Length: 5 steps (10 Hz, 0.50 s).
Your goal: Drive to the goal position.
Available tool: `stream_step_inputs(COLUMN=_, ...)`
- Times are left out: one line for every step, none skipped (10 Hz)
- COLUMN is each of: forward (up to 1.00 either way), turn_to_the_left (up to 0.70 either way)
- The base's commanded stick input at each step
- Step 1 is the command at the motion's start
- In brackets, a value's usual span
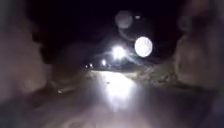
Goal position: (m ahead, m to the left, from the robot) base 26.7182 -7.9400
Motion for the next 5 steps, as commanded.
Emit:
stream_step_inputs(forward=1.0, turn_to_the_left=-0.01)
stream_step_inputs(forward=1.0, turn_to_the_left=0.0)
stream_step_inputs(forward=1.0, turn_to_the_left=0.0)
stream_step_inputs(forward=1.0, turn_to_the_left=0.0)
stream_step_inputs(forward=1.0, turn_to_the_left=0.0)
